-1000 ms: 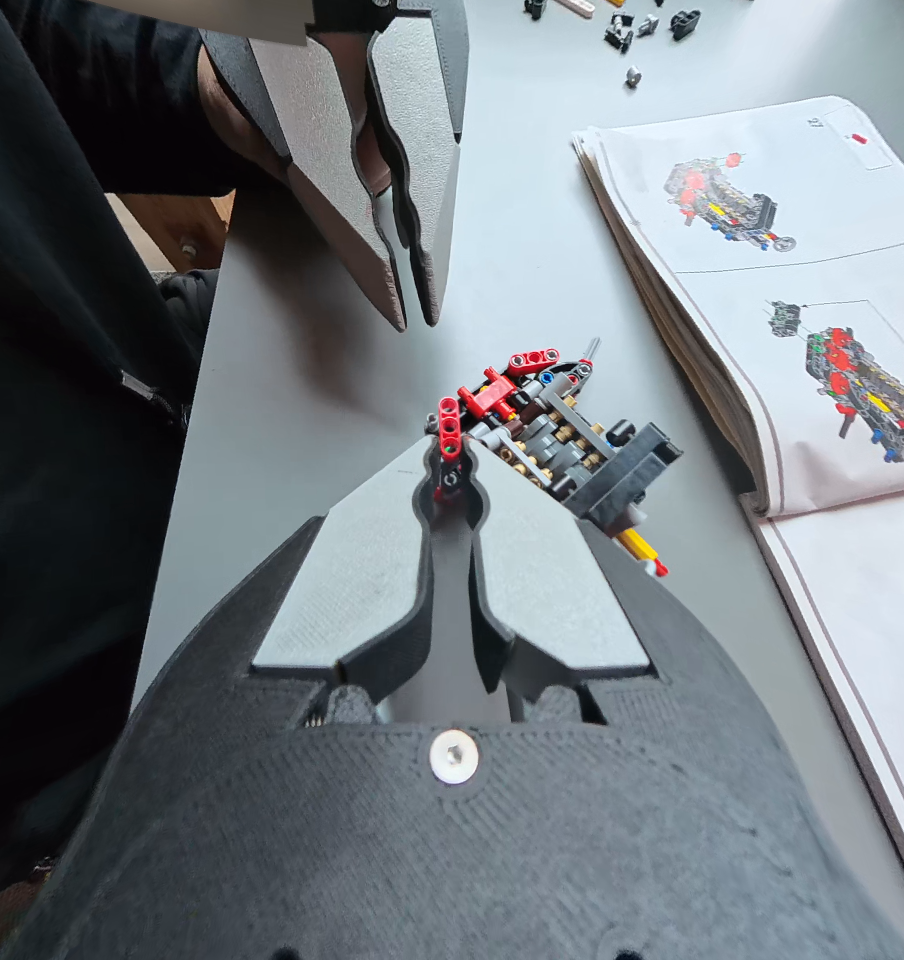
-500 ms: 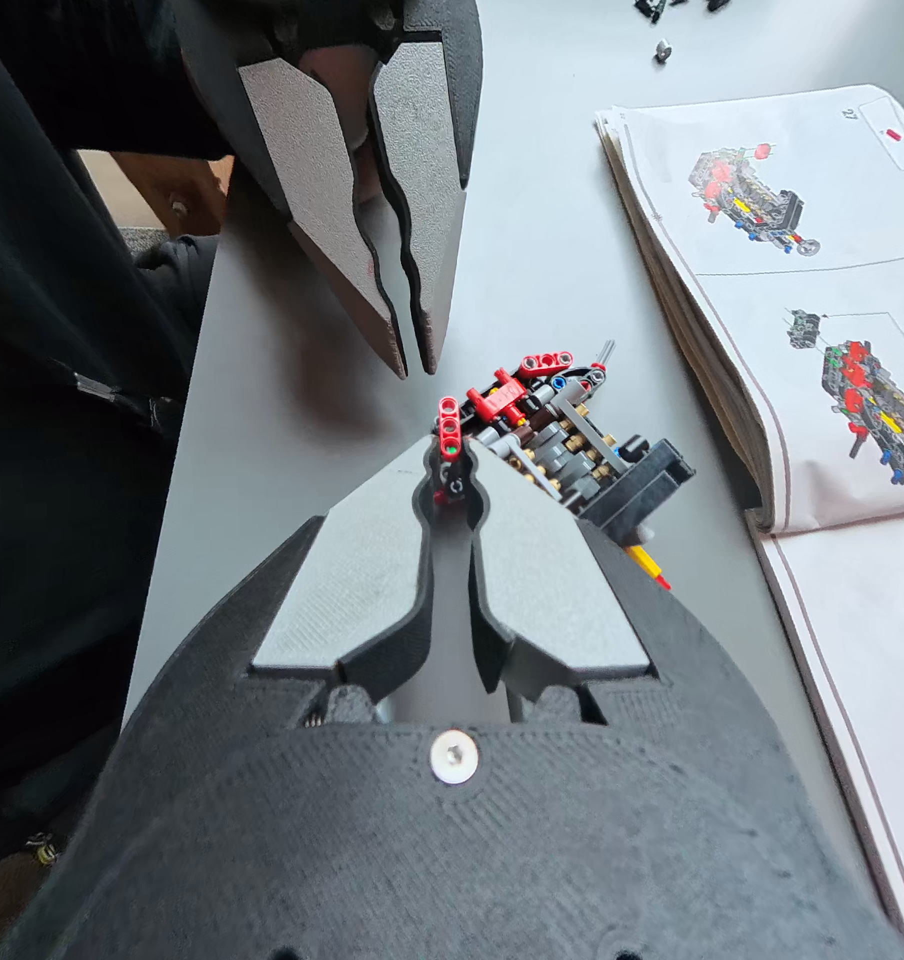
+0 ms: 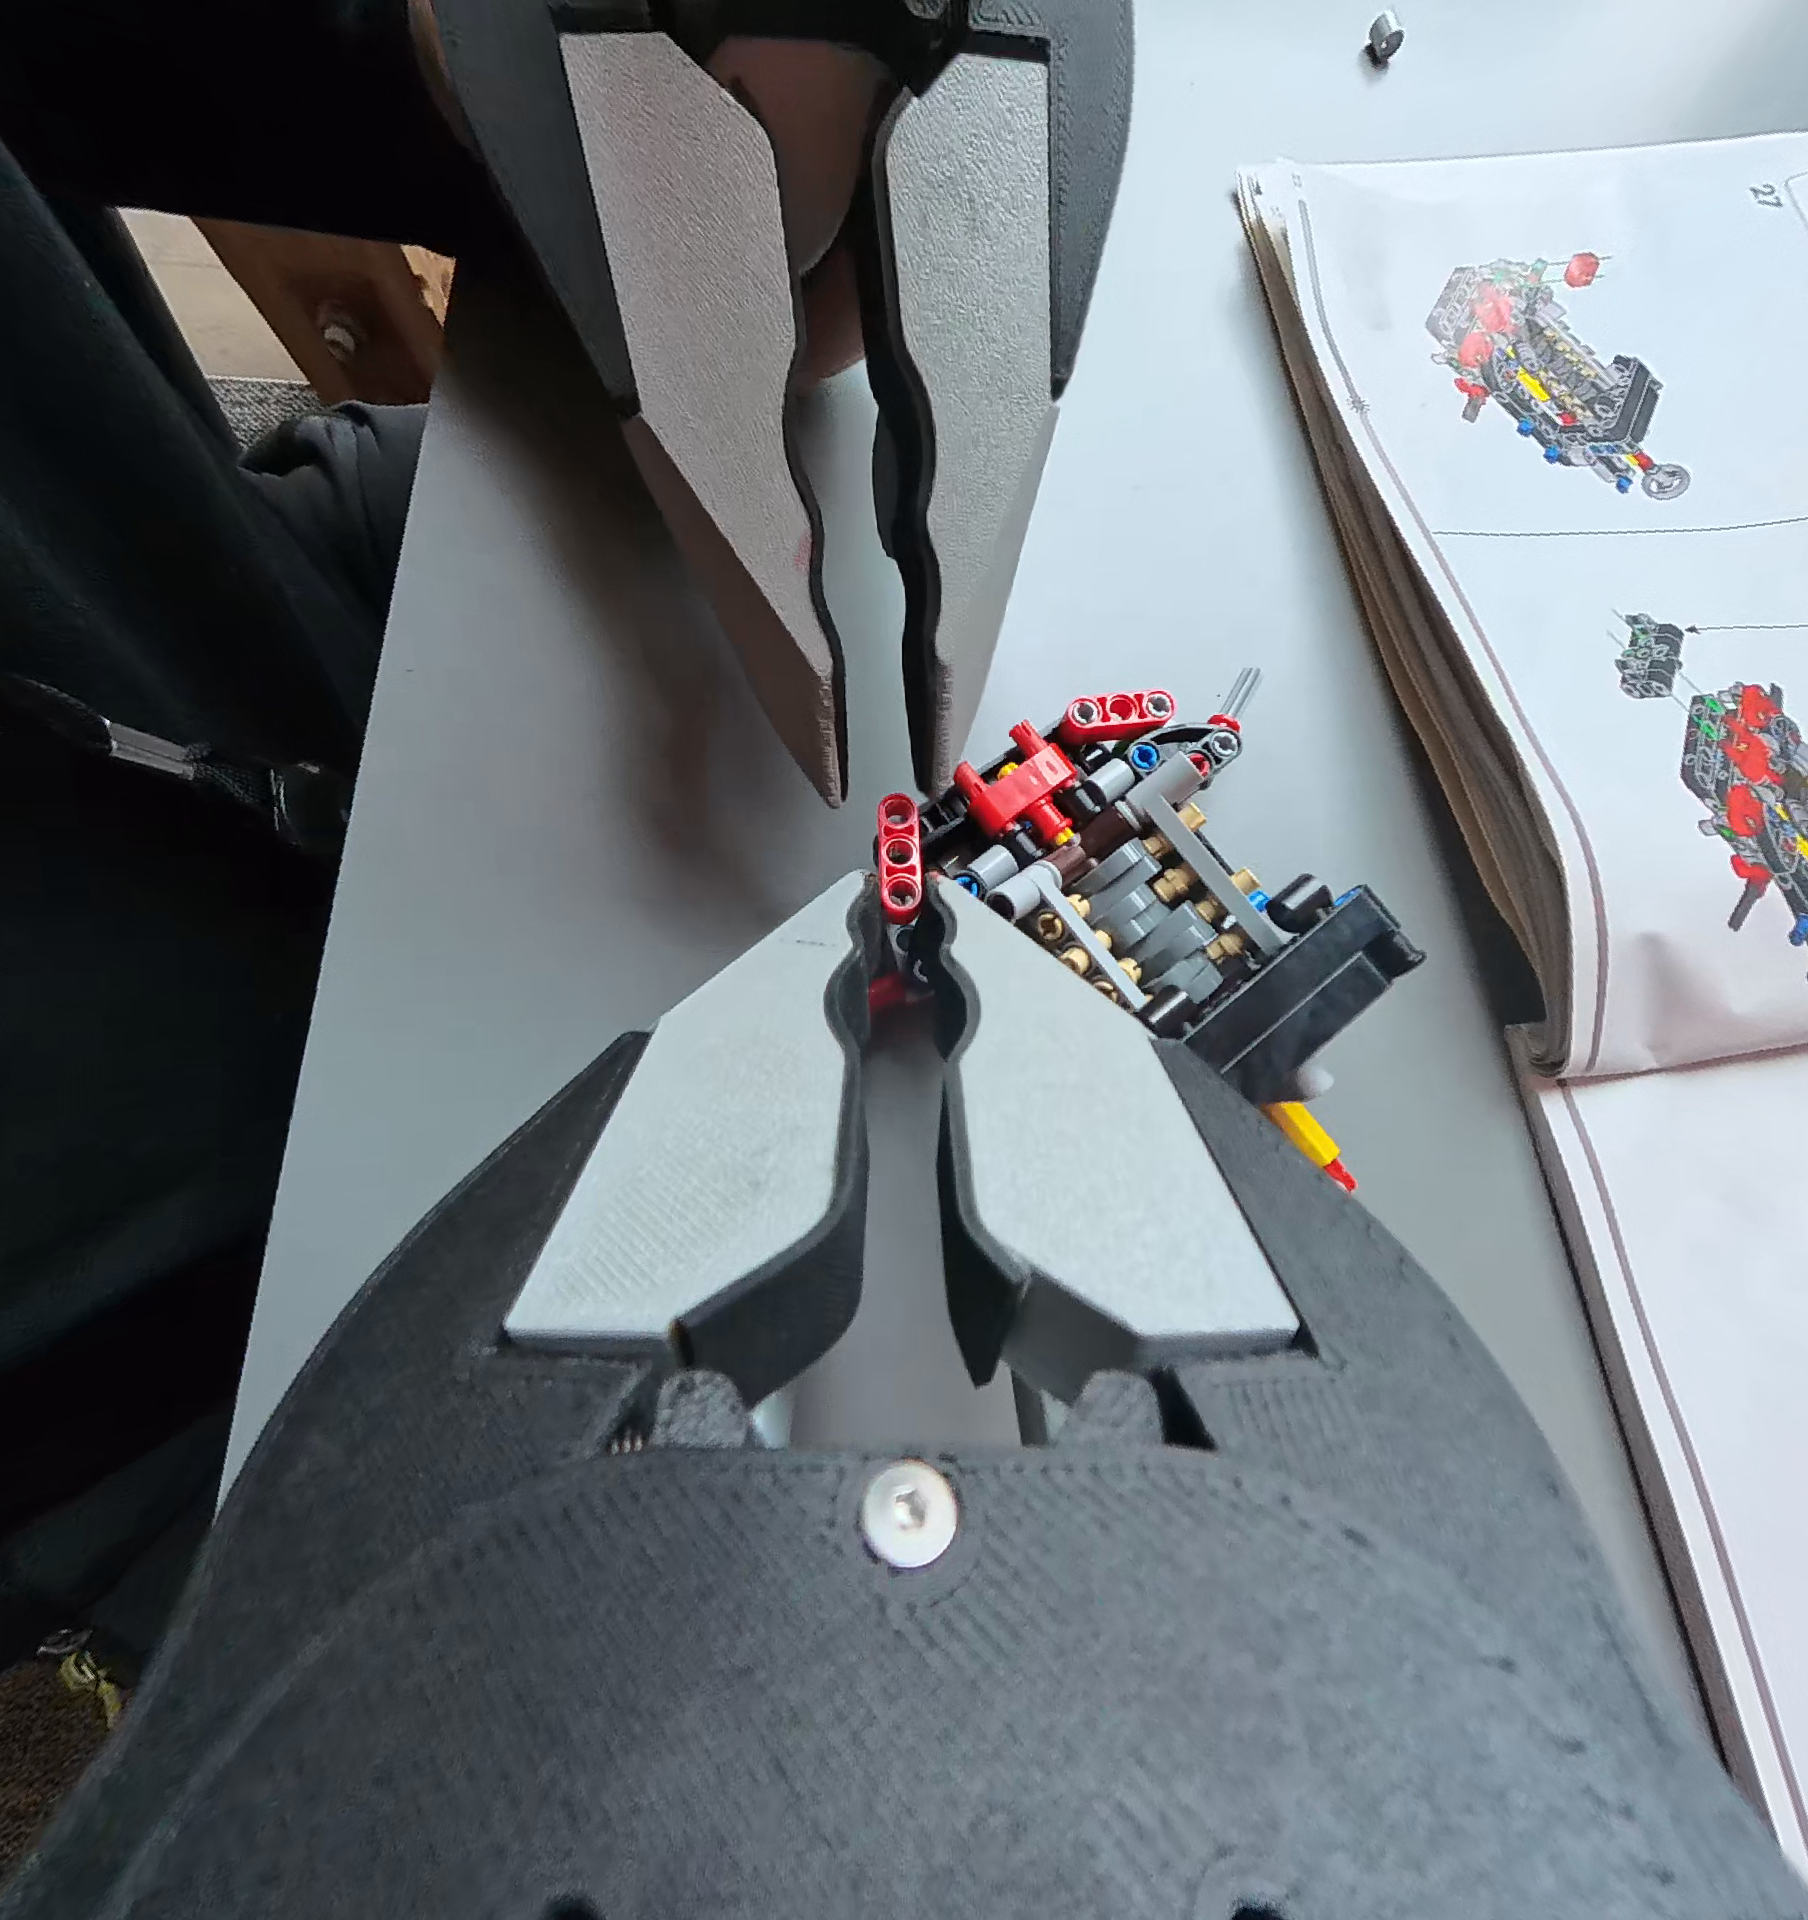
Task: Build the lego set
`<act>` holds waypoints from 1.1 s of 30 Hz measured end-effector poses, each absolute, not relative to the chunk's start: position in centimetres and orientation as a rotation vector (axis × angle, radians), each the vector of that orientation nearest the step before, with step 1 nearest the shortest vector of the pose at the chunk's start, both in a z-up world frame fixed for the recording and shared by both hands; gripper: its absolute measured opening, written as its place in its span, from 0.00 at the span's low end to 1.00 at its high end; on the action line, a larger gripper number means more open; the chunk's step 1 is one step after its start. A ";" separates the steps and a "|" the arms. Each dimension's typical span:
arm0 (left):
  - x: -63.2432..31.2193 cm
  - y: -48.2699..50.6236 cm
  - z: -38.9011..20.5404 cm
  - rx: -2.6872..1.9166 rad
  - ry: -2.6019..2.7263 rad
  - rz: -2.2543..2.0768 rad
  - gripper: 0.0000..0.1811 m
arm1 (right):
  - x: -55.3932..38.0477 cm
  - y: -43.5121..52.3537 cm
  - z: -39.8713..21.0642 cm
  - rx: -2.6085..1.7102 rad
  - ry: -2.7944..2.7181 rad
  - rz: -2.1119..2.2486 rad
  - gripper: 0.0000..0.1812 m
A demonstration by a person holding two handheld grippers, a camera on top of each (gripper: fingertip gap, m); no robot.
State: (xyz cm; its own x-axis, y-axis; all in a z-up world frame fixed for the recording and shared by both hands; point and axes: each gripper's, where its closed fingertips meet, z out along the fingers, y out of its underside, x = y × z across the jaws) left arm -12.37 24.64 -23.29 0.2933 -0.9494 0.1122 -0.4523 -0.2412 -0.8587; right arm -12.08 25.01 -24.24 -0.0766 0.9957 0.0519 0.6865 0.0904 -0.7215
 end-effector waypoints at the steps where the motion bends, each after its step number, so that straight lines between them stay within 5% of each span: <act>1: -12.3 24.7 -23.5 -1.832 1.271 -0.853 0.06 | -12.1 25.0 -24.3 -1.652 -1.824 0.726 0.02; 33: -12.2 24.9 -23.9 -1.814 1.348 -0.795 0.03 | -12.5 25.0 -24.5 -1.615 -1.805 0.733 0.03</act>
